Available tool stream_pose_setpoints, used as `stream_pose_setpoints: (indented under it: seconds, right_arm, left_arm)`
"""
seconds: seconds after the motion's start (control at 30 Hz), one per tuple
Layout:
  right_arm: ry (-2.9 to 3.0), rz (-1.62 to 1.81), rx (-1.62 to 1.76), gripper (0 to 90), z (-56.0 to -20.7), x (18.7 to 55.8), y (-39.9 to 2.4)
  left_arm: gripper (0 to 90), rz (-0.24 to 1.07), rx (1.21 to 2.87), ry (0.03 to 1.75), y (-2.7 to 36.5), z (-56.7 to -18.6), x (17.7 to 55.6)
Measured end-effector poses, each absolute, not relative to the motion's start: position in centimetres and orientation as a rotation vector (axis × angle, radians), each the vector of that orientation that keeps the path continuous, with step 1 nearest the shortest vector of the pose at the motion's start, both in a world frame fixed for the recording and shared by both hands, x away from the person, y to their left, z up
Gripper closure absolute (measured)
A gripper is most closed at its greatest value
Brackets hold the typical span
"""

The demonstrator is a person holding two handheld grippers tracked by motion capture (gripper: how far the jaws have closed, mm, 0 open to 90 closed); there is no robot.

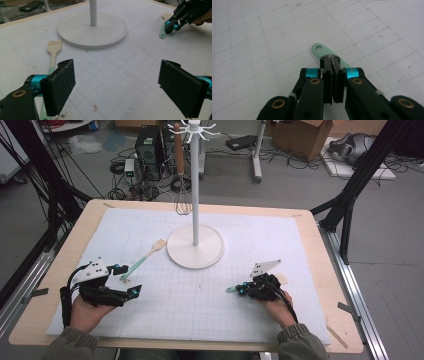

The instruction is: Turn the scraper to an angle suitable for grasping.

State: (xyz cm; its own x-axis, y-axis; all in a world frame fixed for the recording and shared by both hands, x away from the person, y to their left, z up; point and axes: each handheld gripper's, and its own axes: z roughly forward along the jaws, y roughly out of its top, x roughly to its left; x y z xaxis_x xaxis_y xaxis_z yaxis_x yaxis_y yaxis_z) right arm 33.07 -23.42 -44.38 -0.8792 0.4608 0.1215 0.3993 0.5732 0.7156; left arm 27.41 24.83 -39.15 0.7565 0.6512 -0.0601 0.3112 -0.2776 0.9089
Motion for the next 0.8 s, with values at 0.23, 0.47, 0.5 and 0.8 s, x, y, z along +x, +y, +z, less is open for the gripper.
stream_pose_setpoints:
  seconds: [0.23,0.47,0.5,0.8]
  right_arm:
    - [2.668,1.291,0.754,89.4,-42.7,32.9,-24.5]
    - [2.610,1.245,0.842,89.4,-41.5,34.7,-27.4]
    - [2.601,1.247,0.857,89.4,-41.6,34.9,-27.8]
    - [2.579,1.199,0.929,89.4,-42.3,36.1,-29.3]
  left_arm:
    - [14.5,0.397,1.878,0.737,24.8,-39.1,27.4]
    - [14.5,0.399,1.875,0.735,24.9,-39.0,27.3]
    - [14.5,0.399,1.874,0.737,24.9,-39.1,27.4]
    - [14.5,0.395,1.874,0.738,24.8,-39.2,27.5]
